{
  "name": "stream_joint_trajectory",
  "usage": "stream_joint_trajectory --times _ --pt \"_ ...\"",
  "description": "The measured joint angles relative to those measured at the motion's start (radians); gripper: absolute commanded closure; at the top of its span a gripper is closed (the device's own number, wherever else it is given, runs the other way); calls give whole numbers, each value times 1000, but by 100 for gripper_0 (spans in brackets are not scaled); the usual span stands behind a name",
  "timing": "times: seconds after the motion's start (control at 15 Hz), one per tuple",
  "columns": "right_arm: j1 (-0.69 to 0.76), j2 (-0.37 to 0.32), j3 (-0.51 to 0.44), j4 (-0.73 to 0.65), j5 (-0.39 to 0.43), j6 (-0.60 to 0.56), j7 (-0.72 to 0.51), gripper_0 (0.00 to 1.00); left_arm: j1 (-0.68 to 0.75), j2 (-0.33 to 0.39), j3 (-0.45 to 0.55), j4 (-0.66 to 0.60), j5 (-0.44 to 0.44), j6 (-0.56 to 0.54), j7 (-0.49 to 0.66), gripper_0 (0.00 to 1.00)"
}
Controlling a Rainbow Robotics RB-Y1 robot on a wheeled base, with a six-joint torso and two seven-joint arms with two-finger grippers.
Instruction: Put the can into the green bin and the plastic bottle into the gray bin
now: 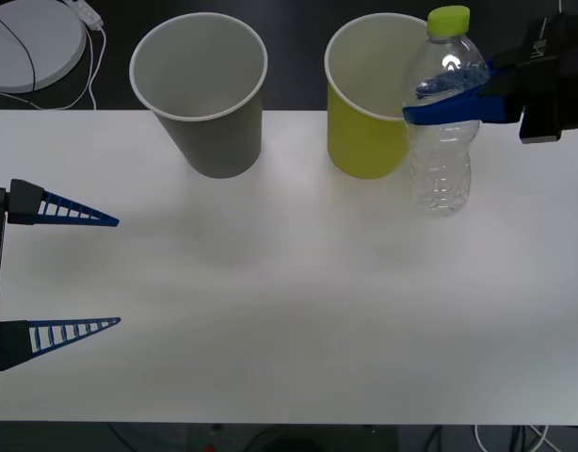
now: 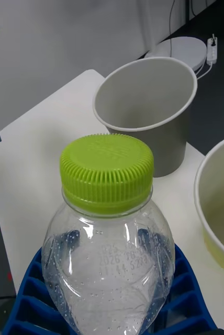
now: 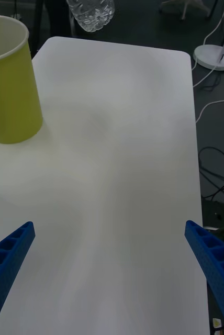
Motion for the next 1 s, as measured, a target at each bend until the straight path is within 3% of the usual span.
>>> stream_joint_trajectory --times 0.27,1.0 --pt "-206 15 169 126 -1 -6 0 100 0 0 0 0 0 0 0 0" --pt "-702 143 590 483 1 -7 0 100 0 0 0 0 0 0 0 0"
